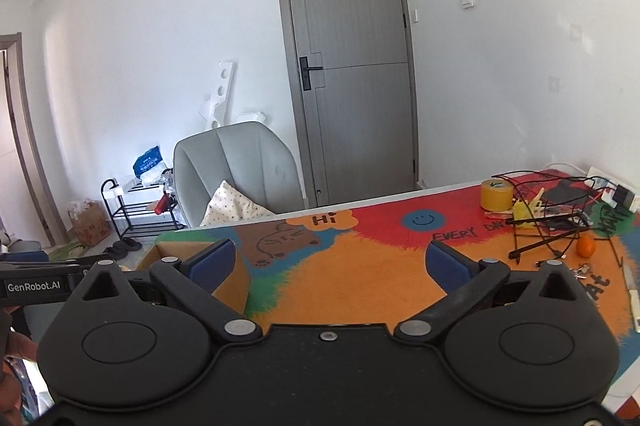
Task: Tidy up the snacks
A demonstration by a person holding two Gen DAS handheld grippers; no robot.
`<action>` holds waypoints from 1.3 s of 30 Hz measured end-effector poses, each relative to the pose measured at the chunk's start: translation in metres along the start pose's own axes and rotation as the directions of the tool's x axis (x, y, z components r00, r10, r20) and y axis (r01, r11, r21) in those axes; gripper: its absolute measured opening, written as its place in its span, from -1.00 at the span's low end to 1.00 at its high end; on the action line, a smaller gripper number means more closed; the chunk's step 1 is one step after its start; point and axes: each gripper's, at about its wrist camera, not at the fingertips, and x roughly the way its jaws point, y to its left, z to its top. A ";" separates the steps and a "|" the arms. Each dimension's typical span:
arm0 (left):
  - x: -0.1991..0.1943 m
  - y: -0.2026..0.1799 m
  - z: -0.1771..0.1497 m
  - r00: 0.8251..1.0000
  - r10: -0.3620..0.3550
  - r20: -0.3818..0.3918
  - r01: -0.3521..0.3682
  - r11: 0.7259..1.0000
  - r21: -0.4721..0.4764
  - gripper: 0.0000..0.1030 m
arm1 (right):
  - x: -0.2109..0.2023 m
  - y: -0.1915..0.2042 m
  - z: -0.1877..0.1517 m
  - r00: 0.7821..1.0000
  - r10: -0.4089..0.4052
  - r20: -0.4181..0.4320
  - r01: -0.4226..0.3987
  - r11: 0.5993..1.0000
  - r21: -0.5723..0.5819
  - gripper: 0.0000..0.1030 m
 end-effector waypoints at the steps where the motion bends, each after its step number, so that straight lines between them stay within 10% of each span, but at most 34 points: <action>1: -0.003 0.001 0.000 1.000 -0.003 0.007 0.003 1.000 0.003 0.99 | -0.003 -0.001 0.001 1.000 -0.007 0.009 0.007 1.000 -0.001 1.00; 39: -0.019 0.026 -0.026 0.999 -0.047 -0.016 0.048 0.997 0.052 0.99 | -0.024 -0.010 -0.023 0.991 -0.059 -0.117 0.056 0.998 -0.026 1.00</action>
